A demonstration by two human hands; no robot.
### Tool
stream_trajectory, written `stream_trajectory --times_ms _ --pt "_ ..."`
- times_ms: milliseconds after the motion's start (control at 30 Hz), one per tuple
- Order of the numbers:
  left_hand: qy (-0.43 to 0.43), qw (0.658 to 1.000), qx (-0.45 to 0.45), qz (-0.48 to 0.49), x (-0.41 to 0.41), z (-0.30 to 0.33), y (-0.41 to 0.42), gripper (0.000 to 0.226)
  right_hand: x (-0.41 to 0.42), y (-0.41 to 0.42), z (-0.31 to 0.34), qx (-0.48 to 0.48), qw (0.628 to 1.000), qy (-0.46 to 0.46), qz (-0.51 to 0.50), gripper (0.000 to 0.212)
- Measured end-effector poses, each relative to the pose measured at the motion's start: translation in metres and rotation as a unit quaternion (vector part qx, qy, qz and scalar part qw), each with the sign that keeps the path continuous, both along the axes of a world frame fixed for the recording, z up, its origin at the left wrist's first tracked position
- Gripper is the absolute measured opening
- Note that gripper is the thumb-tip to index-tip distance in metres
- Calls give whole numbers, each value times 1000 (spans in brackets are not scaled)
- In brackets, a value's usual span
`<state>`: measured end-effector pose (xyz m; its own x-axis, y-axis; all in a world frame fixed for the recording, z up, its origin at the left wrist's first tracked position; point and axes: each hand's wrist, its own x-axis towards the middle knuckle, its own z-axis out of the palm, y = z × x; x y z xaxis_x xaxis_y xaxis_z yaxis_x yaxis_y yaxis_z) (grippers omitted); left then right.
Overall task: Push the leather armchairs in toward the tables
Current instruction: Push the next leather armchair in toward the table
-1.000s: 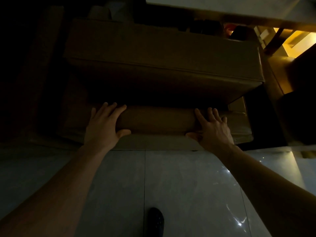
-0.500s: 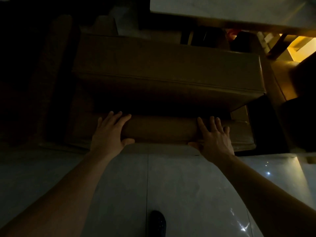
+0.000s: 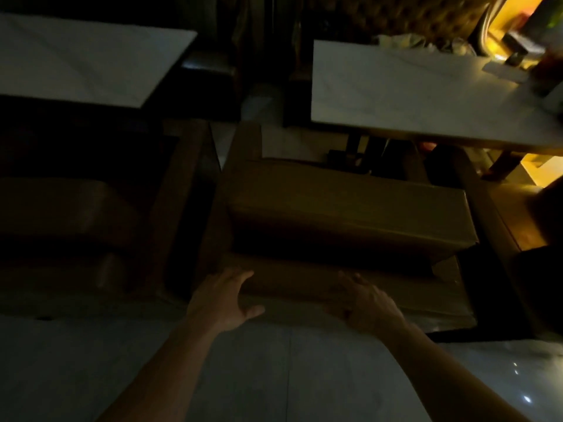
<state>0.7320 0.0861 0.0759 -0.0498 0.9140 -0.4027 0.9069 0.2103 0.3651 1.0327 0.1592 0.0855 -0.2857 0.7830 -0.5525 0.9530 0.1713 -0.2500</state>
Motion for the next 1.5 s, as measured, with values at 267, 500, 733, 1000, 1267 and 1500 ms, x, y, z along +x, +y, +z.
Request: stream_trajectory --times_ms 267,500,733,1000,1267,1500 --pt "-22 999 26 10 -146 79 -62 87 -160 -60 64 25 999 12 30 53" --pt "-19 993 98 70 -318 124 -149 67 -336 -135 85 44 995 63 61 79" --pt "-13 971 172 163 -462 103 -217 81 -484 -163 77 28 990 74 120 54" --pt "50 955 184 226 -613 44 -252 92 -643 -162 24 88 986 26 140 85" --pt "62 969 139 196 -758 -5 -234 88 -754 -157 -37 106 986 -59 114 94" --pt "55 990 101 81 -786 -46 -185 93 -781 -161 -50 101 991 -75 55 93"
